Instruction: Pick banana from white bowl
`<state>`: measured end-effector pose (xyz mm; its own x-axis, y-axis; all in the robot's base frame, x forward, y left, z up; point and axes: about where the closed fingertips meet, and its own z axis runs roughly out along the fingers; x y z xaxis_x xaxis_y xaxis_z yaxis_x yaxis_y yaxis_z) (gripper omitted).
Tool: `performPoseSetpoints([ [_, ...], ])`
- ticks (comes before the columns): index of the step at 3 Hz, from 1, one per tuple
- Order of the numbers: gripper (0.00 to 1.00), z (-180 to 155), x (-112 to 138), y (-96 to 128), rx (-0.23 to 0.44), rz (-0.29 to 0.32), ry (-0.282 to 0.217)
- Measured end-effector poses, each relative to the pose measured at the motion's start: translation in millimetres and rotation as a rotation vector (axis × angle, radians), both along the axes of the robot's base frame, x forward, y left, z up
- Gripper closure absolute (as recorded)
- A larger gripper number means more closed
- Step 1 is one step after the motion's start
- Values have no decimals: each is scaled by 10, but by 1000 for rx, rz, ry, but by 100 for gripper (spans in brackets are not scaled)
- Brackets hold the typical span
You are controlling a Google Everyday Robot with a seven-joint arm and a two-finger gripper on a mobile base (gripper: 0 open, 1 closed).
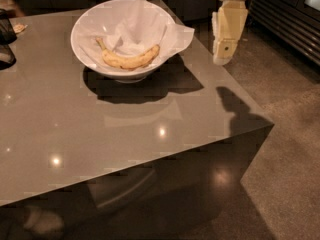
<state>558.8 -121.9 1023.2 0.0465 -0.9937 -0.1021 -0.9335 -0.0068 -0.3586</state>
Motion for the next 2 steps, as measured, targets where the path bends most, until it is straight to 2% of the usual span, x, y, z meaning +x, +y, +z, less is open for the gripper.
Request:
performPoseSetpoints([
  [1, 0, 53, 248, 290, -26, 73, -20],
  [2, 0, 86, 302, 351, -12, 79, -46],
])
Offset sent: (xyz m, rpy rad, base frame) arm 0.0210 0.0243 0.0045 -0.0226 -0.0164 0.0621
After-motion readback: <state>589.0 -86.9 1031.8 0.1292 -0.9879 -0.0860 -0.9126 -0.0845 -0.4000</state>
